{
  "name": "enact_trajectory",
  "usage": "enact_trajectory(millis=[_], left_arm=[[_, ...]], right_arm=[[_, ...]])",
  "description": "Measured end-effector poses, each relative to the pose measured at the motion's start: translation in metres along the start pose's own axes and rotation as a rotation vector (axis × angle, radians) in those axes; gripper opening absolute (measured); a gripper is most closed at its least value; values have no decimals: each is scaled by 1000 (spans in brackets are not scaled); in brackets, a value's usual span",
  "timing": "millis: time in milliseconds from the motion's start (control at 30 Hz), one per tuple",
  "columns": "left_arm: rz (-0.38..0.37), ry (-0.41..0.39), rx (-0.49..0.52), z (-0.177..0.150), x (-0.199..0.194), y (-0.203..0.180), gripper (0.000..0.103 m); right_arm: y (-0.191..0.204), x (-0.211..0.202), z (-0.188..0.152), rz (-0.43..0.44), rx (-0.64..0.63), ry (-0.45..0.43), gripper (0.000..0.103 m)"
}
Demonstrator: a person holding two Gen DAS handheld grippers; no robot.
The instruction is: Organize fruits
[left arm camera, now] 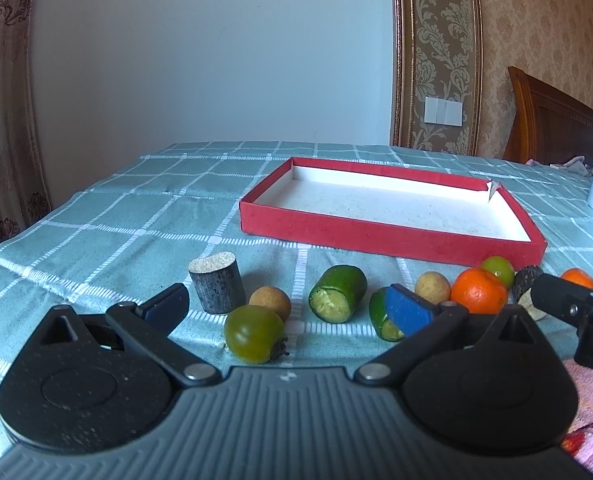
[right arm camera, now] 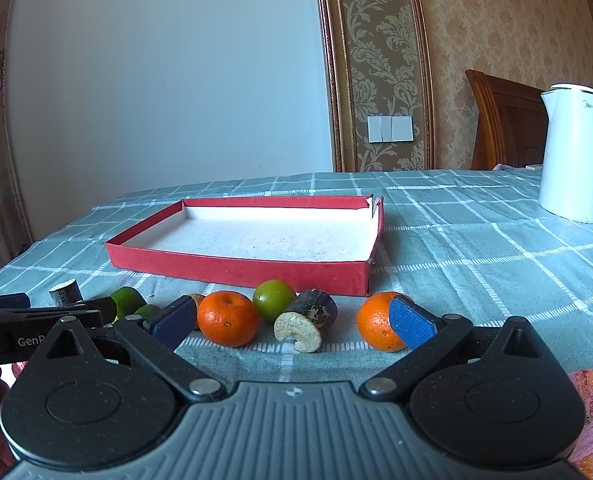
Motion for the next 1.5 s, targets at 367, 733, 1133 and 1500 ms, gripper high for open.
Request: enact_trajectory(millis=[367,733,1133,1500], left_arm=[[0,1,-2,-1,0,0,103],[0,1,-2,-1,0,0,103],[4,1,12,-3,0,-3,103],[-7,38,-23,-2,7,5,103]], right_arm=[[0,0,0,-1,5,-2,103],[0,0,0,1,7,-4,103],[-1,0,-1,2,12,-1,103],[-4,4,-1,11,38,32,103]])
Point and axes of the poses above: each gripper's, at about its wrist camera, not at the fingertips, and x roughly the way its jaws point, y to its left, z to its top, the point moved 3 cm from there along x, roughly the way its jaws point, and after that the axes turned 12 degrees about -z, right-handed, at the moved point
